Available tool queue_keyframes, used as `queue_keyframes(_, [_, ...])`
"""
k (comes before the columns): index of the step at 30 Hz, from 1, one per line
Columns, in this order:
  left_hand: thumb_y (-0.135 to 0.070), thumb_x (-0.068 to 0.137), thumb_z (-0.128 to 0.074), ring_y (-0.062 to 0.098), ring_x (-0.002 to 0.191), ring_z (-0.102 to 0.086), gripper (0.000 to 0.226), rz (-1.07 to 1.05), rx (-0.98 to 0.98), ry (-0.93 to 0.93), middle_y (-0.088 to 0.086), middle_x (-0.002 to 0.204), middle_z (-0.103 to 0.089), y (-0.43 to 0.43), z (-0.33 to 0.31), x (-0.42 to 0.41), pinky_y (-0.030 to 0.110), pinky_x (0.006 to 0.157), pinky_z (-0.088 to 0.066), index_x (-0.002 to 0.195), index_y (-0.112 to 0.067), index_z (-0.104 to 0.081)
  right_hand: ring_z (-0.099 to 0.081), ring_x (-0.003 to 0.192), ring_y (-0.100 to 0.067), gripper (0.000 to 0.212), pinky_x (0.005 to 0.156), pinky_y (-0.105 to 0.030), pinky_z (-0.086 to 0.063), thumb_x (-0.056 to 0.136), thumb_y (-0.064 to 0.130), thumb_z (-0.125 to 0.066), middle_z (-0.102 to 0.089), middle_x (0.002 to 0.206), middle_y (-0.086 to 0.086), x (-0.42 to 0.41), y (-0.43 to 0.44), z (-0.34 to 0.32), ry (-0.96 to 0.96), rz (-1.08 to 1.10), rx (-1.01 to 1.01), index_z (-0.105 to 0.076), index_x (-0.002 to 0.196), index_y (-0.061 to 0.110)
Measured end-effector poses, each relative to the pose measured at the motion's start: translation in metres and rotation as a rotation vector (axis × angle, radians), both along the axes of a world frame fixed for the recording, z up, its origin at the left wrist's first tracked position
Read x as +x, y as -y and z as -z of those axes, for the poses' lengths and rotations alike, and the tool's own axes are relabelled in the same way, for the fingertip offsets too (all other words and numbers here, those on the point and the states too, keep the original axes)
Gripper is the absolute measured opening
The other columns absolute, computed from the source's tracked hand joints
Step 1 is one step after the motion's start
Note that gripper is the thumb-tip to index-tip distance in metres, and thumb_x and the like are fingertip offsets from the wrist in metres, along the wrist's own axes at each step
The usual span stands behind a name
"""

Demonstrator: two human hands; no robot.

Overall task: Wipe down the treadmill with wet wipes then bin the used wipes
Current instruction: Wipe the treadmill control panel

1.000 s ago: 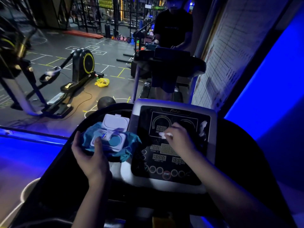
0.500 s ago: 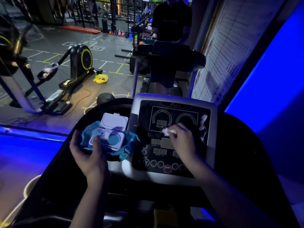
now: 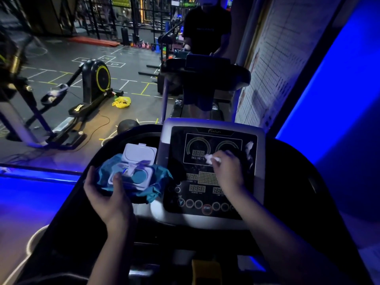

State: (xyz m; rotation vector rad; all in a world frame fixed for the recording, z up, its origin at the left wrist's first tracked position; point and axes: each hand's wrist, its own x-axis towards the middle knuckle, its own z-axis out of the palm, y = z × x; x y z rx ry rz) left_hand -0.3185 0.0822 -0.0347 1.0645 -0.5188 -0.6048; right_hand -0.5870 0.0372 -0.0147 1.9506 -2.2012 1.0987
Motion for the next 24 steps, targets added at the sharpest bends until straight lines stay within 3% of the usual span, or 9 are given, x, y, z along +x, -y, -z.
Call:
queue_keyframes(2, [-0.009, 0.100, -0.069, 0.021, 0.136, -0.058, 0.058, -0.010, 0.002, 0.004, 0.008, 0.148, -0.055, 0.000, -0.002, 0.001, 0.041, 0.118, -0.045, 0.152, -0.009, -0.045, -0.066, 0.077, -0.027, 0.009, 0.059, -0.027, -0.046, 0.089, 0.012, -0.073, -0.068, 0.095, -0.012, 0.014, -0.003, 0.007, 0.009, -0.070, 0.062, -0.073, 0.096, 0.007])
queue_keyframes(5, [-0.014, 0.098, -0.070, 0.018, 0.135, -0.058, 0.059, -0.015, -0.018, 0.012, 0.004, 0.146, -0.057, 0.000, -0.005, 0.003, 0.045, 0.119, -0.044, 0.151, -0.011, -0.047, -0.070, 0.079, -0.020, 0.007, 0.064, -0.028, -0.053, 0.087, 0.012, -0.076, -0.074, 0.090, -0.007, 0.023, -0.007, 0.004, 0.171, -0.164, 0.119, -0.076, 0.093, 0.009])
queue_keyframes(9, [-0.012, 0.099, -0.070, 0.011, 0.132, -0.060, 0.054, -0.014, -0.041, 0.008, -0.013, 0.138, -0.059, -0.003, -0.009, 0.006, 0.042, 0.118, -0.046, 0.148, -0.020, -0.050, -0.069, 0.076, -0.008, 0.005, 0.070, -0.028, -0.056, 0.087, 0.014, -0.075, -0.075, 0.084, 0.006, 0.003, -0.008, -0.022, 0.355, -0.017, -0.057, -0.075, 0.086, 0.019])
queue_keyframes(12, [-0.012, 0.098, -0.069, 0.010, 0.130, -0.060, 0.052, -0.025, -0.046, 0.010, -0.011, 0.138, -0.060, -0.005, -0.008, 0.009, 0.044, 0.119, -0.045, 0.146, -0.022, -0.050, -0.068, 0.078, -0.021, 0.006, 0.066, -0.036, -0.056, 0.087, 0.013, -0.073, -0.072, 0.090, 0.000, -0.017, 0.004, -0.028, 0.178, 0.124, -0.134, -0.071, 0.087, 0.019])
queue_keyframes(16, [-0.010, 0.099, -0.070, 0.016, 0.135, -0.059, 0.055, -0.023, -0.068, -0.019, 0.000, 0.145, -0.059, -0.008, -0.008, 0.011, 0.045, 0.119, -0.045, 0.150, -0.016, -0.049, -0.064, 0.078, -0.028, 0.010, 0.063, -0.036, -0.054, 0.086, 0.001, -0.071, -0.064, 0.095, -0.009, 0.004, 0.005, -0.003, 0.025, -0.030, -0.105, -0.070, 0.094, 0.007])
queue_keyframes(20, [-0.004, 0.101, -0.067, -0.001, 0.123, -0.060, 0.055, -0.042, -0.052, 0.002, -0.008, 0.138, -0.058, -0.011, -0.010, 0.012, 0.030, 0.115, -0.047, 0.151, -0.011, -0.047, -0.064, 0.074, -0.025, 0.008, 0.062, -0.032, -0.052, 0.085, 0.000, -0.072, -0.064, 0.093, -0.009, 0.050, -0.008, 0.026, 0.033, -0.254, -0.021, -0.072, 0.091, 0.006])
queue_keyframes(24, [-0.006, 0.100, -0.068, 0.004, 0.128, -0.059, 0.055, -0.063, -0.039, 0.014, -0.006, 0.140, -0.057, -0.015, -0.008, 0.019, 0.031, 0.117, -0.046, 0.151, -0.011, -0.048, -0.064, 0.073, -0.012, 0.006, 0.064, -0.025, -0.051, 0.084, 0.008, -0.077, -0.069, 0.086, -0.002, 0.059, -0.017, 0.025, 0.198, -0.286, -0.029, -0.072, 0.085, 0.011])
